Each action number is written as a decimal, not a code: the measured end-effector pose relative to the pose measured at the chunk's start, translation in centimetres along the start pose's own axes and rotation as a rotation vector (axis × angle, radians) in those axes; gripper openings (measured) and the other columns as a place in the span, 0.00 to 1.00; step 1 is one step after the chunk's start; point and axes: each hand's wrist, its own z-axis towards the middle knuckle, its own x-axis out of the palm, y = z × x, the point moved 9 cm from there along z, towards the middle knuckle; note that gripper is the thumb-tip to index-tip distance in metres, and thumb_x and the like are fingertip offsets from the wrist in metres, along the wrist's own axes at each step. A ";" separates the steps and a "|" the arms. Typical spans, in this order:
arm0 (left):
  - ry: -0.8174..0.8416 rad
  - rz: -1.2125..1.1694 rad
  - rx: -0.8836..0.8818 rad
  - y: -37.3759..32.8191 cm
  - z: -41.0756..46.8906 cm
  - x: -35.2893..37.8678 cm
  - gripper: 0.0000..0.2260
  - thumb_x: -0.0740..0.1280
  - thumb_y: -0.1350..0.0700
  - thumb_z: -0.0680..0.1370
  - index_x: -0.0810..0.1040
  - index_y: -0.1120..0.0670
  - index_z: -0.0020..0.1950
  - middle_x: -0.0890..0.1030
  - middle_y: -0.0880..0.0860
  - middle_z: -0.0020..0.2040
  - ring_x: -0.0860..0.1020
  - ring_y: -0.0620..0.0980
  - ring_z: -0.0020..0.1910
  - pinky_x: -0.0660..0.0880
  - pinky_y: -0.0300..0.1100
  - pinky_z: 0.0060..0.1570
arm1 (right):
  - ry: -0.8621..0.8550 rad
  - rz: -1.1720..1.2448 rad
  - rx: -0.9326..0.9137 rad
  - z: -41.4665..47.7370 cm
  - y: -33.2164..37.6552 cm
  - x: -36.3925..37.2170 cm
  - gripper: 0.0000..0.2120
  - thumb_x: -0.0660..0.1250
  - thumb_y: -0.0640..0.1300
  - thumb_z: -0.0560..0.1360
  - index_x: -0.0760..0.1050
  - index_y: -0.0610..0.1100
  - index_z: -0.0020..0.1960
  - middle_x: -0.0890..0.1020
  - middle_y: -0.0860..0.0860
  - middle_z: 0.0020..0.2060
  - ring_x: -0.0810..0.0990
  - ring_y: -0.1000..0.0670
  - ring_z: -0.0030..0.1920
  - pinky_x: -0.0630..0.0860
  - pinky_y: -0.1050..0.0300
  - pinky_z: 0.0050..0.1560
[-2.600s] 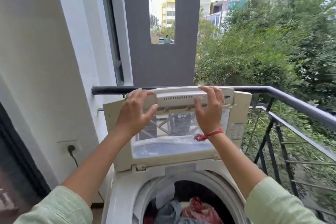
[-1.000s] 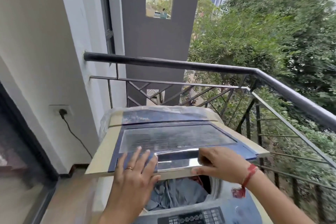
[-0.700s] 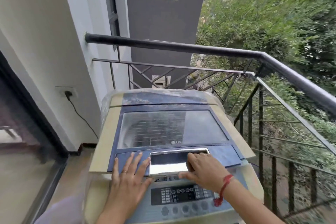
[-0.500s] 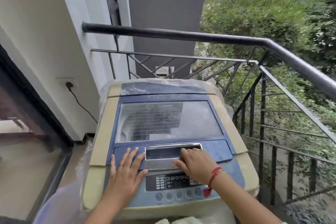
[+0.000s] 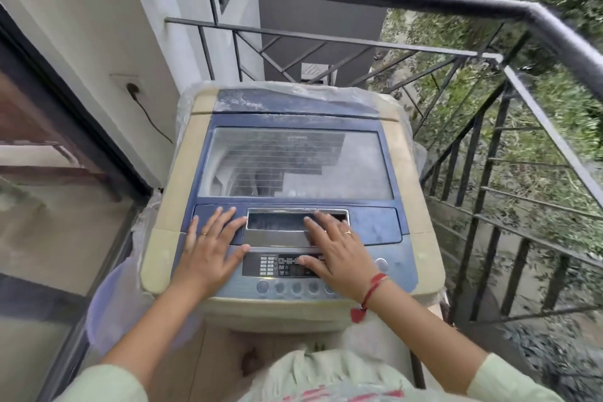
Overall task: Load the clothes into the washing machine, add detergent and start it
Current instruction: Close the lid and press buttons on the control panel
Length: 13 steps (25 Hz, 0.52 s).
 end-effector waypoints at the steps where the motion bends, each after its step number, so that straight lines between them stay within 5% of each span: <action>1: 0.003 -0.007 -0.001 0.0 0.0 -0.1 0.29 0.42 0.32 0.76 0.63 0.43 0.71 0.62 0.46 0.74 0.54 0.46 0.75 0.41 0.53 0.73 | -0.029 0.001 0.011 -0.6 0.1 -0.3 0.38 0.39 0.69 0.74 0.61 0.46 0.73 0.66 0.46 0.71 0.67 0.44 0.70 0.61 0.45 0.70; 5: -0.015 -0.037 0.002 -0.2 -0.1 -0.5 0.32 0.41 0.31 0.75 0.65 0.45 0.71 0.62 0.47 0.75 0.54 0.47 0.75 0.42 0.53 0.73 | -0.073 0.069 0.106 -3.1 0.1 -0.4 0.41 0.36 0.72 0.72 0.48 0.49 0.77 0.50 0.51 0.77 0.48 0.50 0.76 0.43 0.52 0.74; 9: -0.027 -0.079 0.024 -0.4 -0.2 -0.6 0.29 0.47 0.35 0.76 0.68 0.48 0.71 0.64 0.50 0.74 0.57 0.50 0.75 0.47 0.51 0.73 | -0.298 0.214 0.312 -7.0 -1.6 -0.8 0.37 0.45 0.68 0.75 0.57 0.44 0.74 0.61 0.45 0.73 0.59 0.46 0.74 0.59 0.49 0.71; 13: -0.050 -0.092 0.039 -0.4 -0.1 -0.6 0.28 0.48 0.39 0.76 0.69 0.50 0.70 0.64 0.52 0.74 0.58 0.51 0.75 0.50 0.48 0.73 | -0.349 0.017 0.463 -9.9 -4.3 -0.5 0.28 0.50 0.58 0.77 0.69 0.40 0.67 0.76 0.41 0.56 0.76 0.37 0.52 0.75 0.46 0.48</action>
